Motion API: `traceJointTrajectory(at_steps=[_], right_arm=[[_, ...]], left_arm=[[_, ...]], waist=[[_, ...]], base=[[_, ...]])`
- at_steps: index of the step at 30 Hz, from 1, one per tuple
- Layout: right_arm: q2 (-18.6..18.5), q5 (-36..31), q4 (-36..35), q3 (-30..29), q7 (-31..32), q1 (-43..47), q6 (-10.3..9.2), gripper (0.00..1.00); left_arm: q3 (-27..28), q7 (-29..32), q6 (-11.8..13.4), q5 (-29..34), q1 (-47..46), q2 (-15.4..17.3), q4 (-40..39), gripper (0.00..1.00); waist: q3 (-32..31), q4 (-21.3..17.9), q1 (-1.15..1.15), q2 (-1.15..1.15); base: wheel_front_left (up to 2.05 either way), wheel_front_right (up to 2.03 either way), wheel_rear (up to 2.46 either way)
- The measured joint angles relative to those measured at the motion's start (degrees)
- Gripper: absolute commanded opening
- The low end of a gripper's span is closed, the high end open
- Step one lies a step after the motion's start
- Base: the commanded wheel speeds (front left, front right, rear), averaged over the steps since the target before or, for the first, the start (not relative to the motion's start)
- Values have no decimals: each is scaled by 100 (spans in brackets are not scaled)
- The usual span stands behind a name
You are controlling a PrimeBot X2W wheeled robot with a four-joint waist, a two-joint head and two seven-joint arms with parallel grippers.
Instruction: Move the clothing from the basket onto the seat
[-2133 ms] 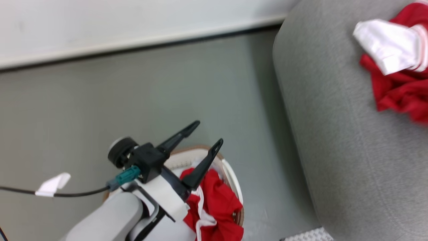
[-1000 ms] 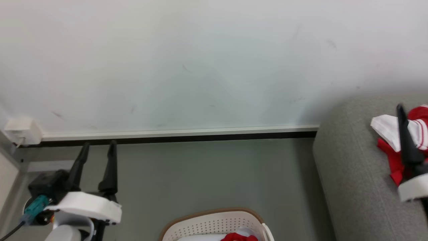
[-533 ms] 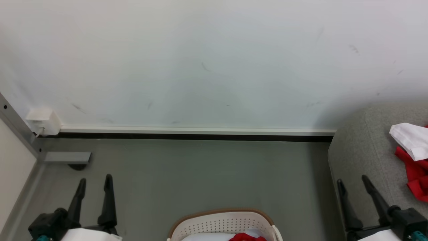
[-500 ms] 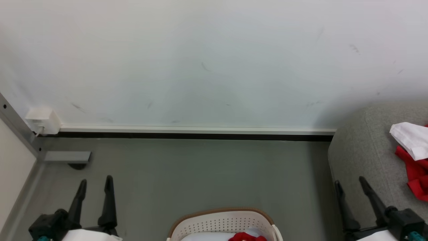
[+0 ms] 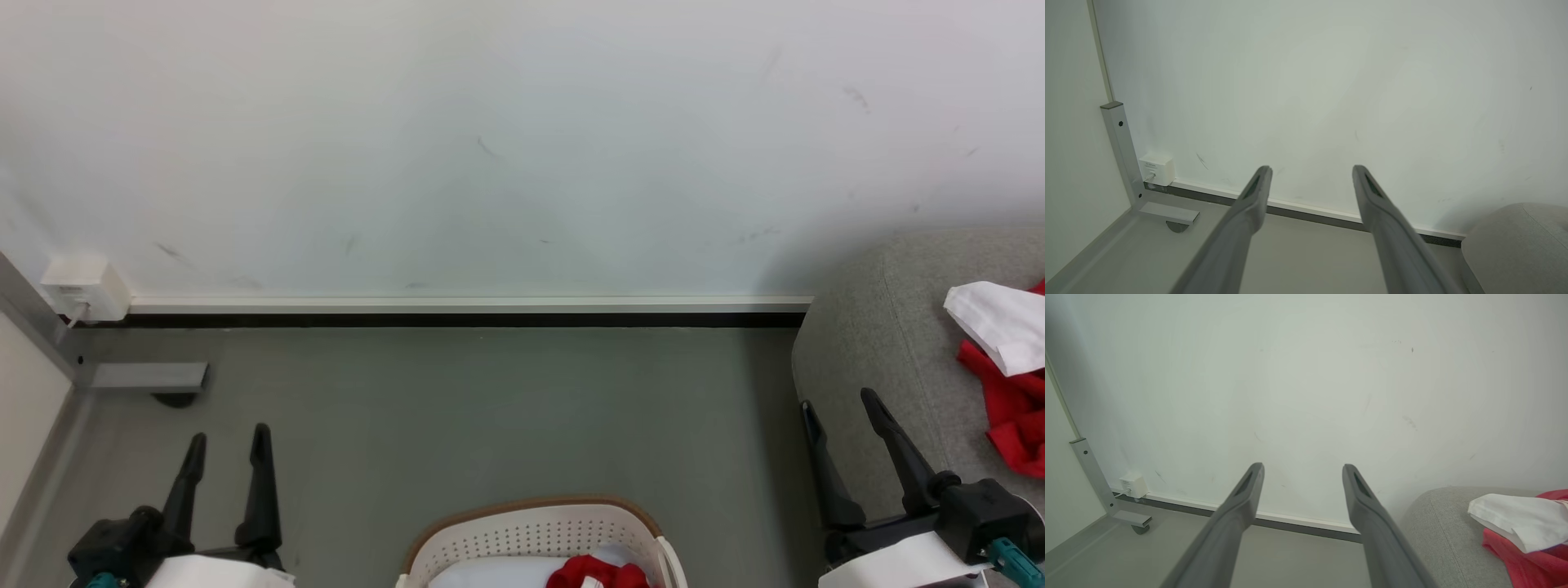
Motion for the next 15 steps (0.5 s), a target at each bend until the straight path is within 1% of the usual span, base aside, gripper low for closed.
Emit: traceJointTrajectory(at_steps=[7, 9, 13, 15], right_arm=[[1, 0, -69, 16, 0, -43, 0, 100], [-49, -27, -92, 119, 0, -171, 0, 100], [-174, -65, -168, 160, 0, -575, 0, 100], [-196, -118, -230, 142, 0, -777, 0, 100]], left_arm=[[110, 0, -92, 153, -48, -63, 55, 100], [80, 0, -107, 137, -116, -77, 77, 100], [-345, 0, -134, 130, -377, -76, 113, 100], [-612, 0, -134, 88, -553, 7, 143, 100]], waist=[[82, -82, 0, 0], [161, -124, 0, 0], [422, -232, 0, 0], [592, -293, 1, 0]], base=[[0, 0, 0], [0, 0, 0], [0, 0, 0], [0, 0, 0]])
